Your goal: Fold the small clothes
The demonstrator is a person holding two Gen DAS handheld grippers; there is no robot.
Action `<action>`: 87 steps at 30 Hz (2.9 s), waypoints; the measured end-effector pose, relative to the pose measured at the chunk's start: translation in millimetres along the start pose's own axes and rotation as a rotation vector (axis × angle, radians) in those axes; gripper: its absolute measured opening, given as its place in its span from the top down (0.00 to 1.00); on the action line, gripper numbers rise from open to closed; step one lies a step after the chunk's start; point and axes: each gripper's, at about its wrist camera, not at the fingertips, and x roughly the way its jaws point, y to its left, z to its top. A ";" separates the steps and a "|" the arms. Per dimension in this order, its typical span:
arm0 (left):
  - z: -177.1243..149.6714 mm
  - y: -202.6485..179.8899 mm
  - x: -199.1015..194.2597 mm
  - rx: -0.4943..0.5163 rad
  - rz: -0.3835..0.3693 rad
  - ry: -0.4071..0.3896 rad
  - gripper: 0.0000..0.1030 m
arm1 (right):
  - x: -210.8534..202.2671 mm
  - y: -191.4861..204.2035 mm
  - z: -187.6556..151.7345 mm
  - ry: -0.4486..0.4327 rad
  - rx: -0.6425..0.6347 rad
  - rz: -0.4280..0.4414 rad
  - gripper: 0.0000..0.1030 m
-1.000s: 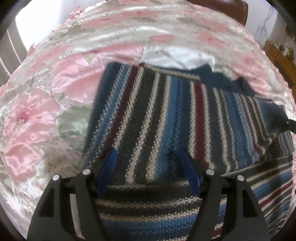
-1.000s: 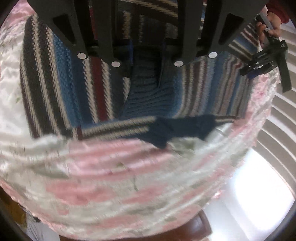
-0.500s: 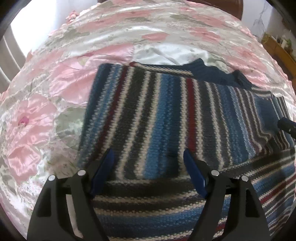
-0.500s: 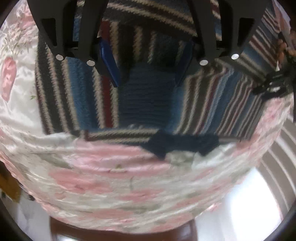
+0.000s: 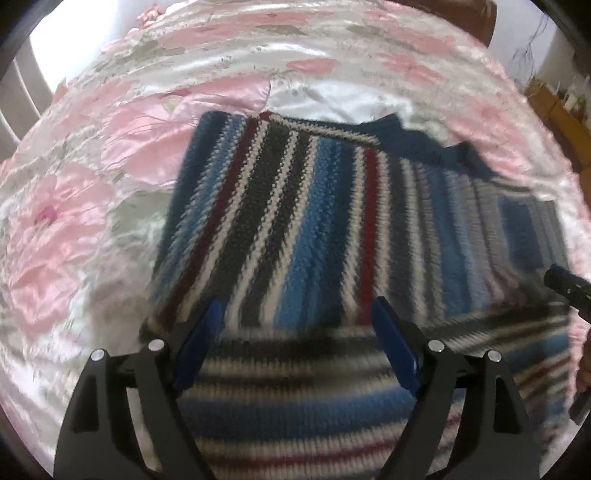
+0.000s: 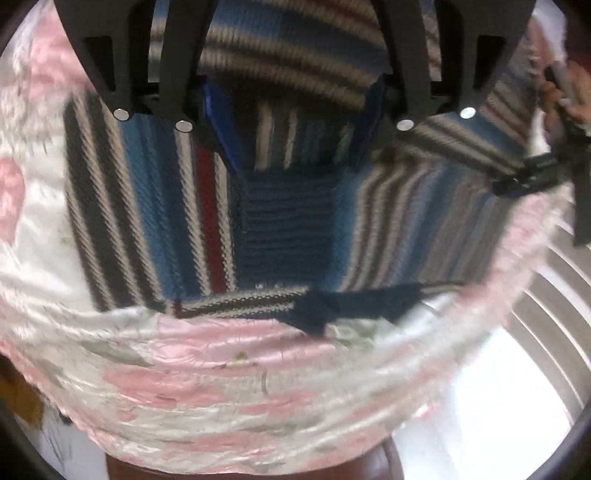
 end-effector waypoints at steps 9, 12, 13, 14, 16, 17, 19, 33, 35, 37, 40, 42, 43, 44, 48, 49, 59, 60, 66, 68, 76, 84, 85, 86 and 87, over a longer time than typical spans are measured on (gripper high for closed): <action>-89.4 33.5 -84.3 0.068 0.017 0.044 0.18 | -95.5 -4.9 -94.8 0.078 -0.017 0.045 0.37; -129.3 38.7 -98.9 0.080 0.041 0.087 0.18 | -115.3 -0.8 -133.8 0.099 -0.014 0.055 0.37; -140.6 38.7 -101.5 0.076 0.044 0.101 0.17 | -119.3 0.6 -143.6 0.106 -0.016 0.054 0.36; -151.3 41.5 -104.9 0.071 0.045 0.114 0.16 | -123.1 1.8 -156.2 0.121 -0.014 0.056 0.35; -173.9 44.6 -108.9 0.056 0.045 0.155 0.16 | -126.6 3.8 -174.4 0.147 -0.009 0.045 0.35; -182.7 45.2 -110.2 0.050 0.040 0.168 0.16 | -128.3 5.0 -183.1 0.156 -0.008 0.044 0.35; -199.1 45.9 -113.0 0.034 0.028 0.192 0.16 | -132.8 6.1 -197.1 0.166 -0.007 0.039 0.34; -262.9 33.1 -104.1 -0.012 -0.069 0.293 0.15 | -128.7 -6.5 -277.7 0.252 0.122 0.085 0.32; -264.0 28.3 -102.7 -0.018 -0.088 0.291 0.15 | -125.1 -10.1 -281.7 0.256 0.149 0.104 0.31; -264.4 25.1 -103.4 -0.025 -0.107 0.288 0.15 | -123.6 -11.0 -282.7 0.253 0.160 0.119 0.31; -262.7 19.4 -104.7 -0.028 -0.140 0.281 0.17 | -119.2 -8.5 -282.6 0.265 0.171 0.168 0.31; -263.8 17.2 -103.6 -0.033 -0.151 0.283 0.23 | -115.3 -4.4 -282.6 0.275 0.173 0.185 0.33; -264.0 15.8 -102.5 -0.035 -0.154 0.284 0.27 | -113.9 -2.8 -282.5 0.279 0.175 0.194 0.35; -264.4 15.0 -102.5 -0.037 -0.160 0.284 0.34 | -112.9 -2.0 -282.8 0.283 0.184 0.215 0.37; -263.6 10.9 -103.9 -0.043 -0.197 0.277 0.56 | -110.0 -2.8 -287.5 0.303 0.232 0.304 0.53; -263.6 11.1 -104.2 -0.040 -0.193 0.271 0.59 | -108.4 -2.3 -288.9 0.306 0.228 0.295 0.58; -251.1 5.6 -122.7 -0.052 -0.239 0.209 0.80 | -124.6 3.1 -279.6 0.251 0.155 0.295 0.90; -248.6 5.6 -126.7 -0.053 -0.248 0.199 0.80 | -129.6 3.4 -275.1 0.237 0.152 0.306 0.91; -216.9 4.9 -148.8 -0.084 -0.316 0.123 0.80 | -154.2 0.1 -236.6 0.145 0.176 0.371 0.91; -203.3 8.5 -149.5 -0.108 -0.331 0.099 0.80 | -157.2 -5.5 -220.0 0.118 0.188 0.377 0.91; -144.7 20.7 -108.7 -0.211 -0.351 0.067 0.80 | -117.4 -34.9 -148.3 0.107 0.281 0.380 0.91; -104.2 26.1 -31.9 -0.285 -0.328 0.147 0.76 | -41.5 -58.5 -112.8 0.194 0.366 0.327 0.91; -101.9 27.0 -23.7 -0.292 -0.334 0.156 0.75 | -34.3 -60.4 -112.2 0.208 0.374 0.321 0.90; -100.2 28.2 -18.6 -0.299 -0.341 0.161 0.73 | -28.0 -63.3 -111.3 0.221 0.385 0.320 0.89; -98.9 28.9 -16.5 -0.306 -0.350 0.165 0.73 | -24.1 -65.6 -112.1 0.230 0.391 0.322 0.89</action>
